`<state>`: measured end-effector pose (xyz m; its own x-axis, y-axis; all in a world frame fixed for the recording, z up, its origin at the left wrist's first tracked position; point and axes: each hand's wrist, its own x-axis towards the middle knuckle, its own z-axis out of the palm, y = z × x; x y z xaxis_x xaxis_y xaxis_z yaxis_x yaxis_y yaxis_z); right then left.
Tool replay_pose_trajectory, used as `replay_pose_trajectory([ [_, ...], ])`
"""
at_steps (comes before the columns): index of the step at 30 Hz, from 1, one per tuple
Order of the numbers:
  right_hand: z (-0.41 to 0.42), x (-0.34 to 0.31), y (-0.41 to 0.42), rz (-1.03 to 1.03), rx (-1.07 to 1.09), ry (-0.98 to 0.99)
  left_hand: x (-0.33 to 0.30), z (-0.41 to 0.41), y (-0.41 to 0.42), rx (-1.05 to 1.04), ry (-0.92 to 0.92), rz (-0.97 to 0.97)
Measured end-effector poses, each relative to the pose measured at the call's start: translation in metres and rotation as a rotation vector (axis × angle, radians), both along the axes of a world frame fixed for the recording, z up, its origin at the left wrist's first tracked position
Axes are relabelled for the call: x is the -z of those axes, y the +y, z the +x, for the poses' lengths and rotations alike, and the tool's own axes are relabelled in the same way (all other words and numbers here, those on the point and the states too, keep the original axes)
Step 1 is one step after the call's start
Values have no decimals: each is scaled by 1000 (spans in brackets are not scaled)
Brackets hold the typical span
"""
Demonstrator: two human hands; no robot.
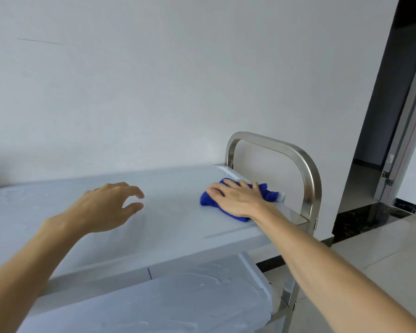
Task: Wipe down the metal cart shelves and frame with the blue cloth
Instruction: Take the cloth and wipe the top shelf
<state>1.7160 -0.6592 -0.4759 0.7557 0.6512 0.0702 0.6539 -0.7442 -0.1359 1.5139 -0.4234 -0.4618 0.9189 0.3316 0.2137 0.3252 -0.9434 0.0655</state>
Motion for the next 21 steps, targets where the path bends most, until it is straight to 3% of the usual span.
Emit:
replay_pose_trajectory([
  [4, -35, 6, 37, -35, -211, 9, 11, 4, 13, -79, 61, -95],
  [8, -55, 10, -5, -34, -416, -8, 12, 8, 25, -64, 94, -128],
  [14, 1, 1, -65, -85, -102, 8, 14, 13, 24, -54, 98, -107],
  [17, 36, 1, -43, -79, 62, -17, 14, 13, 21, -47, 88, -106],
  [21, 45, -6, 20, -103, 98, -7, 12, 11, 20, -53, 78, -107],
])
